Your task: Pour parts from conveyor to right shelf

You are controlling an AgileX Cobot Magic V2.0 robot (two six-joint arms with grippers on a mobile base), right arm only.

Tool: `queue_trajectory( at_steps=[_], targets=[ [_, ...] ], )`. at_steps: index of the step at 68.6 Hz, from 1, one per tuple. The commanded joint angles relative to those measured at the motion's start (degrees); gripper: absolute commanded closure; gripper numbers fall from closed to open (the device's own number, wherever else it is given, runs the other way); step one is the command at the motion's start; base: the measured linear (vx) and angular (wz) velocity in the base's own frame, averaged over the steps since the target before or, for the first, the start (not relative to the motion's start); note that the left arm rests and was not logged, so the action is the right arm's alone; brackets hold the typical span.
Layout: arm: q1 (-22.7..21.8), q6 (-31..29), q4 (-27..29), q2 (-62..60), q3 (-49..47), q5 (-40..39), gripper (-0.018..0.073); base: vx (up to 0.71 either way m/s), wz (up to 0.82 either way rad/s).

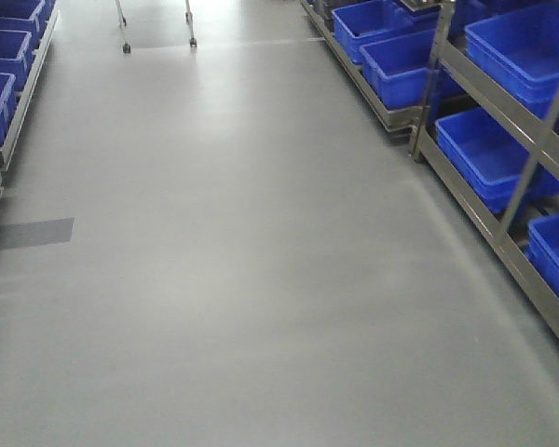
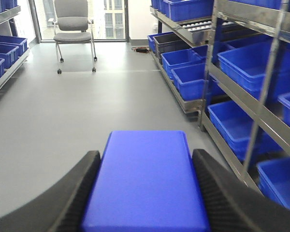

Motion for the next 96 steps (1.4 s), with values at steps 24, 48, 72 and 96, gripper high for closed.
queue_trajectory(
  at_steps=[24, 48, 72, 96],
  targets=[
    [-0.18, -0.35, -0.16, 0.54, -1.77, -4.63, 0.0565, 0.66, 0.13],
    [-0.18, -0.35, -0.16, 0.54, -1.77, -4.63, 0.0565, 0.65, 0.01],
    [-0.18, -0.35, -0.16, 0.54, -1.77, -4.63, 0.0565, 0.67, -0.1],
    [-0.18, -0.35, -0.16, 0.54, -1.77, -4.63, 0.0565, 0.5, 0.11]
  ],
)
